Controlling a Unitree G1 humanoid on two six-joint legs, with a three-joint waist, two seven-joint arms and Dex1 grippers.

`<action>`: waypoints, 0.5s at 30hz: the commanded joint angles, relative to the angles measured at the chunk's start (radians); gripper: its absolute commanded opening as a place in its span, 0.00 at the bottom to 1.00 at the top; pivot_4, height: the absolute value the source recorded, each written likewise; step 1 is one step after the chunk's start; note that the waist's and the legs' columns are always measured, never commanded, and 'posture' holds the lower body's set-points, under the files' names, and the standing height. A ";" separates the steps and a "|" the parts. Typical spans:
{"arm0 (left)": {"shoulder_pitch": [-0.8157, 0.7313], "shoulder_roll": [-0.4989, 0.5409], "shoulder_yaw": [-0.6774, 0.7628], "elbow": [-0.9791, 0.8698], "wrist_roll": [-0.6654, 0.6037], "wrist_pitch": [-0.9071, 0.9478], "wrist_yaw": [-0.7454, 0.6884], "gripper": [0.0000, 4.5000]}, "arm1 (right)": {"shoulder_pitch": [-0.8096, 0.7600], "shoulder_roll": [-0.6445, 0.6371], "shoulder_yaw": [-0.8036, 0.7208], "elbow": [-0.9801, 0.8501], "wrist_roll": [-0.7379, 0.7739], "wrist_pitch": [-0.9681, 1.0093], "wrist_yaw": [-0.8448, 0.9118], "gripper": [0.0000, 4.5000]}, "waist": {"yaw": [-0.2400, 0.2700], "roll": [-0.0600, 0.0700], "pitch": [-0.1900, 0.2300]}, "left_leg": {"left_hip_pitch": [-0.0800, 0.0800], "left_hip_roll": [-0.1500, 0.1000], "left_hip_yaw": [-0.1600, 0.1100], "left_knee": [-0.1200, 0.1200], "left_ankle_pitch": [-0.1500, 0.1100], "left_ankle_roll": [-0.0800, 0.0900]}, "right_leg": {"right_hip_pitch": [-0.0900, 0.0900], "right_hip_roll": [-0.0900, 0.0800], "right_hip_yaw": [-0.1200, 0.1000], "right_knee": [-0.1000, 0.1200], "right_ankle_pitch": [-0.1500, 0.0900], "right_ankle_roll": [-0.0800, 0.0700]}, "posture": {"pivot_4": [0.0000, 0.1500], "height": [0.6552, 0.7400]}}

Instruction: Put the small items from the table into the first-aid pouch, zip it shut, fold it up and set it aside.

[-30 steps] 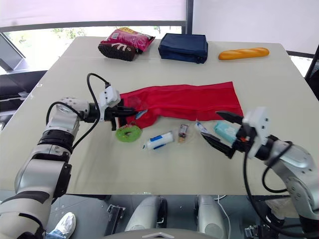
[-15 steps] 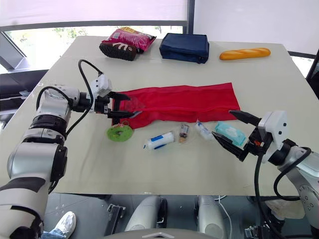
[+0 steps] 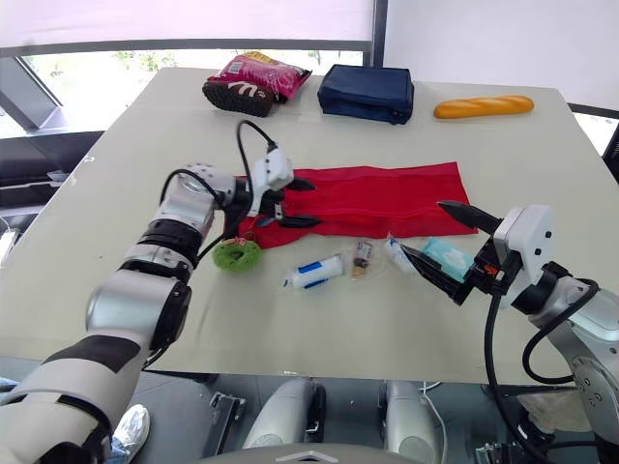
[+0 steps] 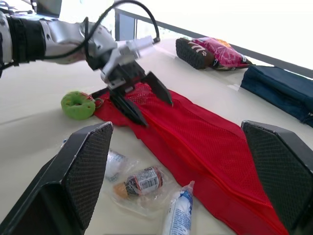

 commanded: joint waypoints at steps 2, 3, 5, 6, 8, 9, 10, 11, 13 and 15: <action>-0.060 -0.028 -0.007 0.065 0.041 -0.046 0.096 0.98 | 0.003 -0.002 -0.029 -0.062 0.017 0.011 -0.033 1.00 | 0.002 0.000 0.000 | 0.000 0.000 0.000 0.000 0.000 0.000 | 0.000 0.000 0.000 0.000 0.000 0.000 | 1.00 0.72; -0.063 -0.032 -0.009 0.077 0.047 -0.055 0.103 0.98 | 0.007 -0.001 -0.031 -0.066 0.017 0.012 -0.038 1.00 | 0.002 0.000 0.000 | 0.000 0.000 -0.001 0.000 0.000 0.000 | 0.000 0.000 -0.001 0.000 0.000 0.000 | 1.00 0.72; -0.070 -0.047 -0.013 0.099 0.059 -0.071 0.113 0.98 | 0.016 0.001 -0.036 -0.074 0.013 0.012 -0.051 1.00 | 0.003 0.000 0.000 | 0.000 0.000 0.000 0.000 0.000 0.000 | 0.000 0.000 -0.001 0.000 0.000 0.000 | 1.00 0.72; -0.073 -0.053 -0.016 0.108 0.066 -0.080 0.119 0.98 | 0.019 0.002 -0.037 -0.077 0.013 0.012 -0.057 1.00 | 0.003 0.000 0.000 | 0.000 0.000 0.000 0.000 0.000 0.000 | 0.000 0.000 -0.001 0.000 0.000 0.000 | 1.00 0.72; -0.080 -0.062 -0.014 0.122 0.072 -0.086 0.127 0.87 | 0.021 0.002 -0.039 -0.081 0.011 0.010 -0.066 1.00 | 0.003 0.000 0.000 | 0.000 0.000 0.000 0.000 0.000 0.000 | 0.000 0.000 0.000 0.000 0.000 0.000 | 1.00 0.72; -0.083 -0.065 -0.011 0.128 0.074 -0.088 0.129 0.82 | 0.022 0.002 -0.039 -0.082 0.011 0.009 -0.069 1.00 | 0.003 0.000 0.000 | 0.000 0.000 0.000 0.000 0.000 0.000 | 0.000 0.000 0.000 0.000 0.000 0.000 | 1.00 0.72; -0.086 -0.067 -0.011 0.133 0.078 -0.096 0.134 0.68 | 0.023 0.003 -0.039 -0.083 0.010 0.008 -0.075 1.00 | 0.002 0.000 0.000 | 0.000 0.000 0.000 0.000 0.000 0.000 | 0.000 0.000 0.000 0.000 0.000 0.000 | 1.00 0.72; -0.088 -0.069 -0.010 0.136 0.081 -0.103 0.137 0.64 | 0.024 0.003 -0.040 -0.084 0.010 0.008 -0.078 1.00 | 0.002 0.000 0.000 | 0.000 0.000 0.000 0.000 0.000 0.000 | 0.000 0.000 0.000 0.000 0.000 0.000 | 1.00 0.72; -0.091 -0.072 -0.011 0.142 0.089 -0.116 0.144 0.43 | 0.026 0.003 -0.040 -0.086 0.010 0.006 -0.082 1.00 | 0.002 0.000 0.000 | 0.000 0.000 0.000 0.000 0.000 0.000 | 0.000 0.000 -0.001 0.000 0.000 0.000 | 1.00 0.72; -0.093 -0.077 -0.010 0.148 0.094 -0.122 0.151 0.23 | 0.028 0.002 -0.039 -0.087 0.009 0.006 -0.086 1.00 | 0.003 0.000 0.000 | 0.000 0.000 0.000 0.000 0.000 0.000 | 0.000 0.000 -0.001 0.000 0.000 0.000 | 1.00 0.72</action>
